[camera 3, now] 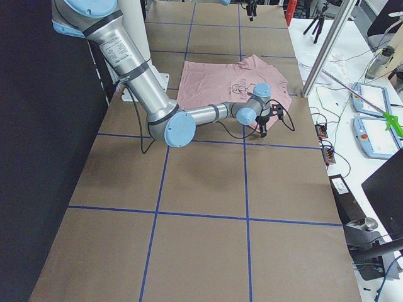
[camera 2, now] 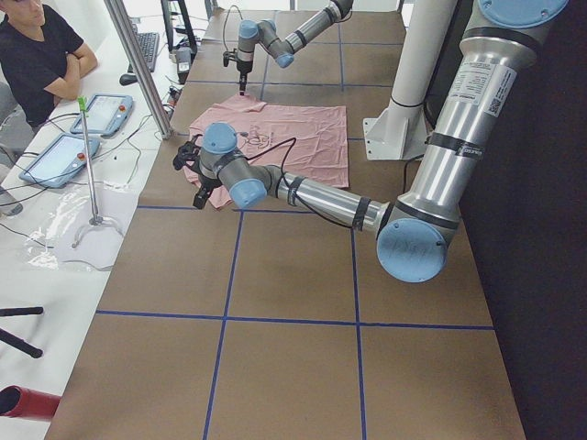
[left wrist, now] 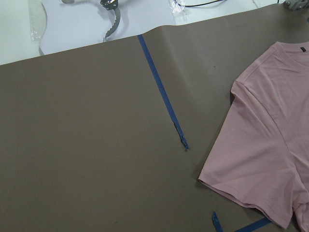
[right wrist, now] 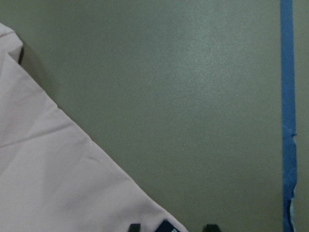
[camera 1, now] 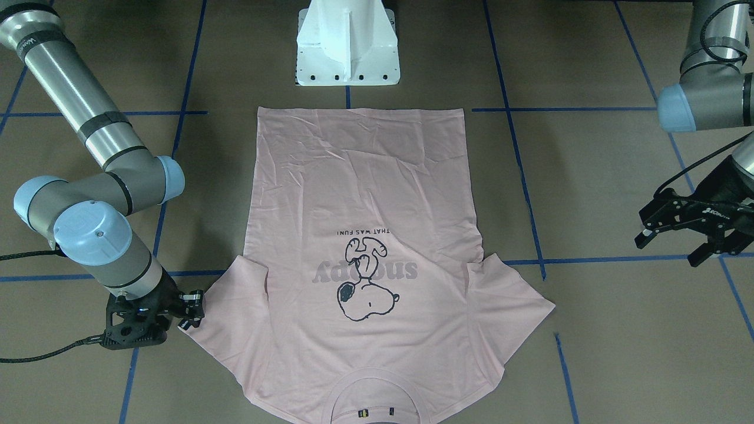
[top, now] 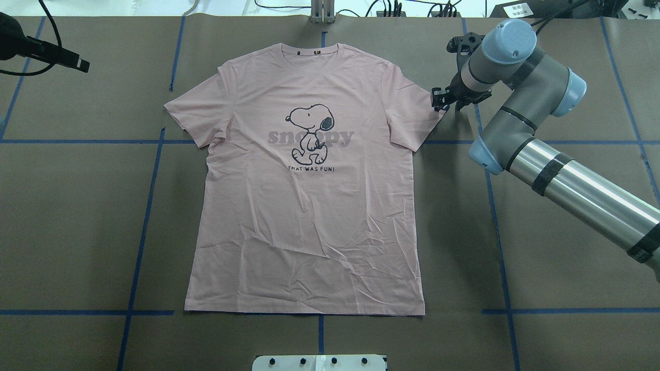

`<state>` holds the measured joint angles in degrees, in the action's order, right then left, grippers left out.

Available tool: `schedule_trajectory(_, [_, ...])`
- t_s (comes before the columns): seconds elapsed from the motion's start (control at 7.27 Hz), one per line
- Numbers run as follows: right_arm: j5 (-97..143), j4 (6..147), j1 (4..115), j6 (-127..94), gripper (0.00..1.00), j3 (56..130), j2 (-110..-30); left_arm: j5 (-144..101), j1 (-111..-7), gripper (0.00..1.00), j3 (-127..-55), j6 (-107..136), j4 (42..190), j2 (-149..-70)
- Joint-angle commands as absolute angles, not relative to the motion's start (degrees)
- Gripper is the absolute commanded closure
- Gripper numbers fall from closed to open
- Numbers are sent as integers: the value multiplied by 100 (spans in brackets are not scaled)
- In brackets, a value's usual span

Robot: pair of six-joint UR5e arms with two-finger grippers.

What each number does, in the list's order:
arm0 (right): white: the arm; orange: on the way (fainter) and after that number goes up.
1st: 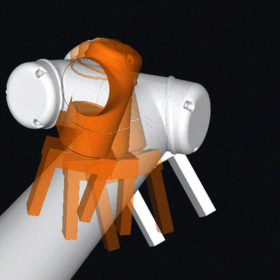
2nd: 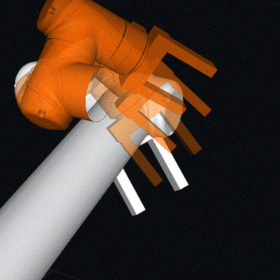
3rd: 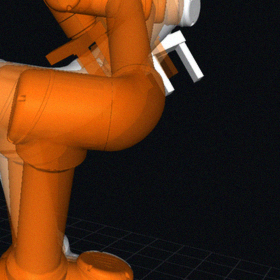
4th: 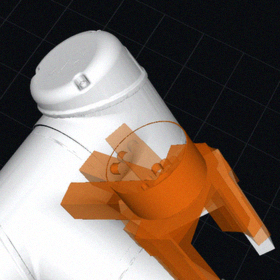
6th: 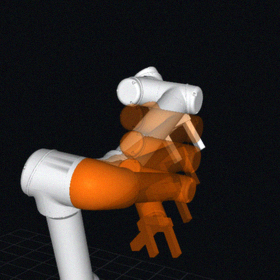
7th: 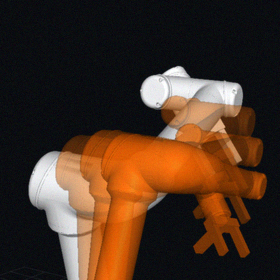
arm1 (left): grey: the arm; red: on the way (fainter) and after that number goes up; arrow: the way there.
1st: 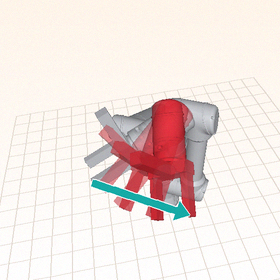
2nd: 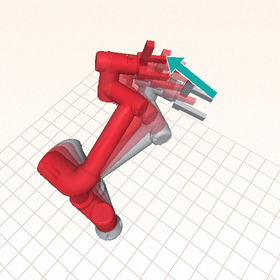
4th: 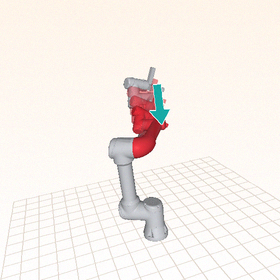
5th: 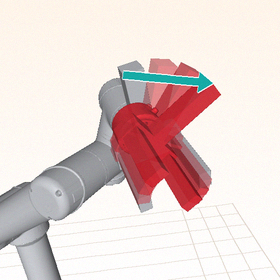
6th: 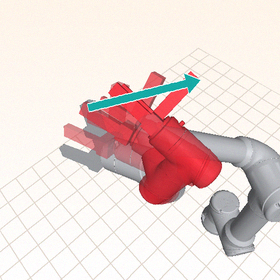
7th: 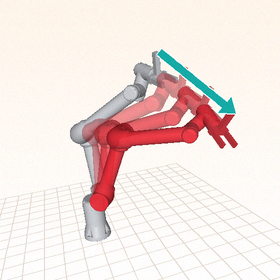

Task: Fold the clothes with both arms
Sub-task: 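Move the right gripper over the sleeve nearest it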

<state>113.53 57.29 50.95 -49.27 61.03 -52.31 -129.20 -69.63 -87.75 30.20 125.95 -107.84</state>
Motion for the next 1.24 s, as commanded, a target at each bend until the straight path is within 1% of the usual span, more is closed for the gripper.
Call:
schedule_trajectory(0.0, [11347, 5748, 5124, -4922, 10, 6091, -5160, -12920, -6970, 0, -8798, 3015, 12595, -10775])
schedule_trajectory(0.14, [11355, 5922, 5150, -4922, 20, 6091, -5037, -12920, -6970, 0, -8798, 3023, 12595, -10775])
schedule_trajectory(0.28, [11355, 6072, 5150, -4861, 27, 6091, -4967, -12920, -6970, 0, -8789, 3015, 12595, -10775])
schedule_trajectory(1.1, [11355, 6082, 5133, -4728, 27, 5985, -4992, -12920, -6970, 0, -8807, 3023, 12595, -10784])
